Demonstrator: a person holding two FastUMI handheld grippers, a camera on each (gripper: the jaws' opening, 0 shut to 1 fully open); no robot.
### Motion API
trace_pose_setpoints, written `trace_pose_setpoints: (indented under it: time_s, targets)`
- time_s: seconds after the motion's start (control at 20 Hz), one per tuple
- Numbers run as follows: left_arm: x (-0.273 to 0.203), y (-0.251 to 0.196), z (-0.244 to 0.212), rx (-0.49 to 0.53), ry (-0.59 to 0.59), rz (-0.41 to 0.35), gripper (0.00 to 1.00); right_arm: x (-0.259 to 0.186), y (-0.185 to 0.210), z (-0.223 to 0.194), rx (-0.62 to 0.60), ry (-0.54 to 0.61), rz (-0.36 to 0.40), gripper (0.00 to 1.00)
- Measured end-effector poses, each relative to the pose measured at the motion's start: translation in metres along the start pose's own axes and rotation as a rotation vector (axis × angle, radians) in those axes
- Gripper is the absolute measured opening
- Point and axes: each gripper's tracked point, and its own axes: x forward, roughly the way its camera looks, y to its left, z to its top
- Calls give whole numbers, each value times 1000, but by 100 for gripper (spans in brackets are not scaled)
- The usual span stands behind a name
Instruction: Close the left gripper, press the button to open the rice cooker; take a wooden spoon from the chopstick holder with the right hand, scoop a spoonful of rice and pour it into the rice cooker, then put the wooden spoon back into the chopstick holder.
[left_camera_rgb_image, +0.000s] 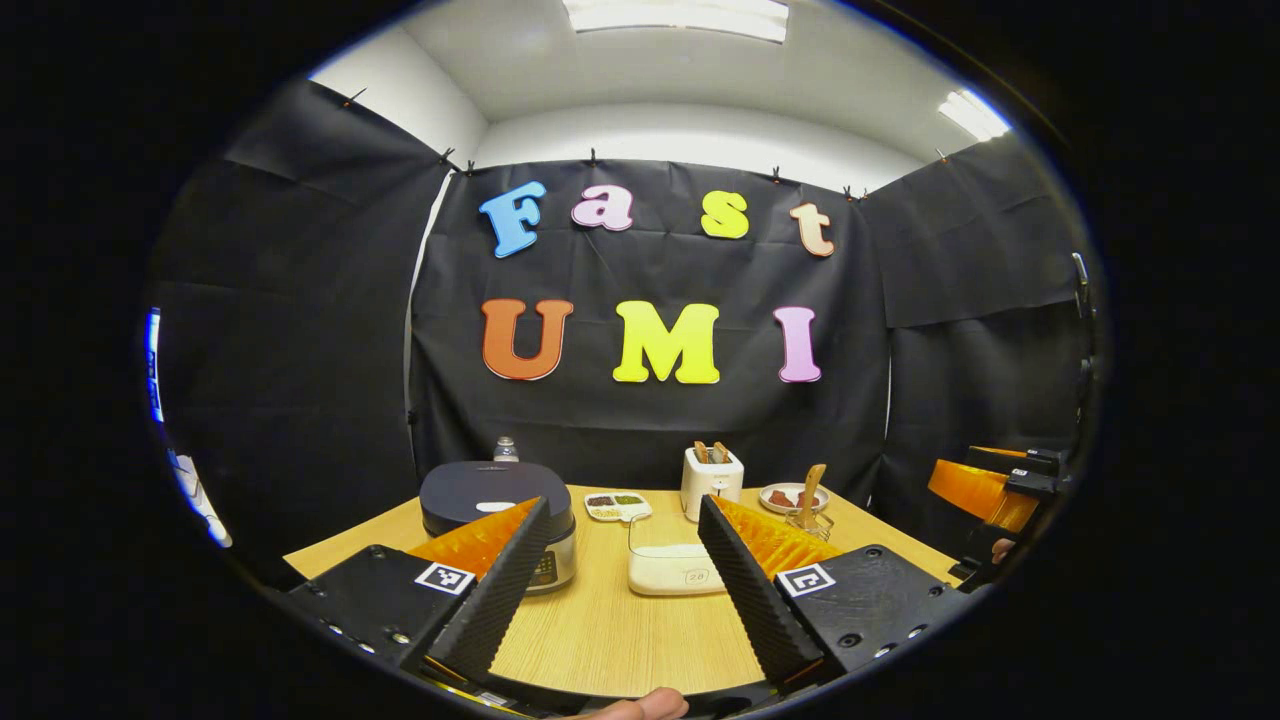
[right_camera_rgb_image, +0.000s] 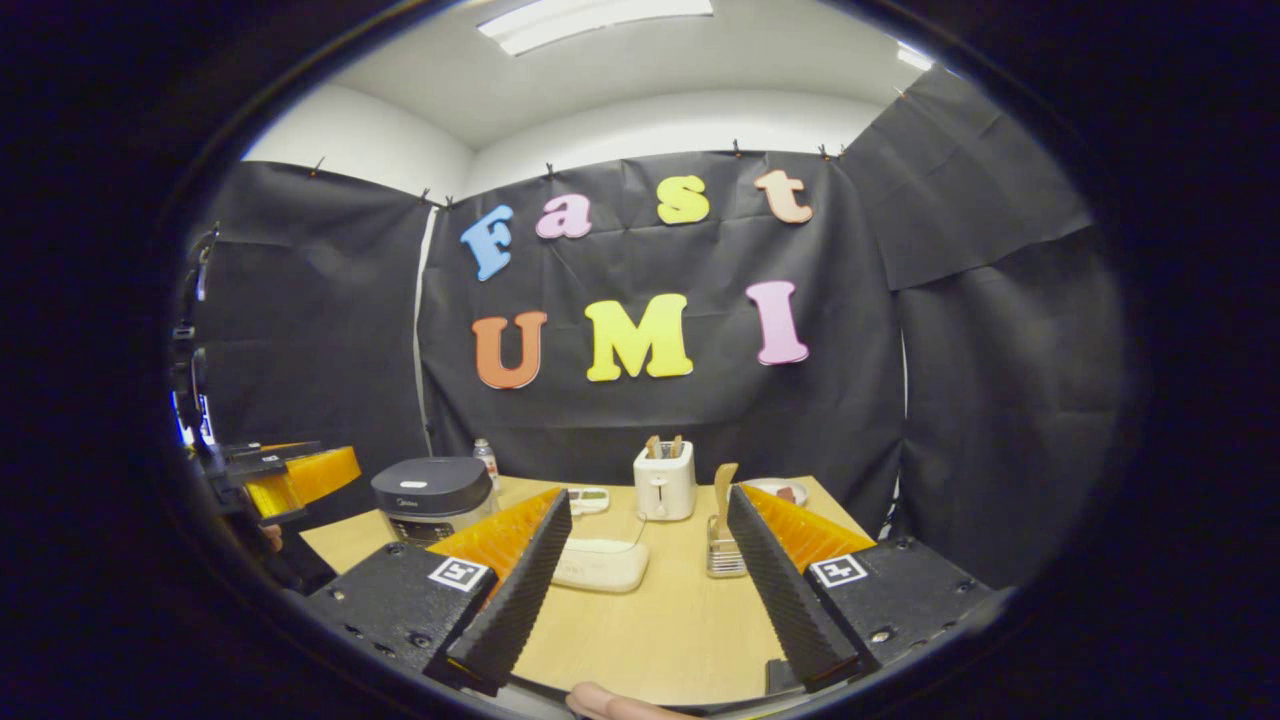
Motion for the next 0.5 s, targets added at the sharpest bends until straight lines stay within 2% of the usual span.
trace_pose_setpoints:
  time_s: [0.5]
  targets:
    - [-2,16,2,7,-16,29,95,-2,-8,-3,27,-7,-38,100]
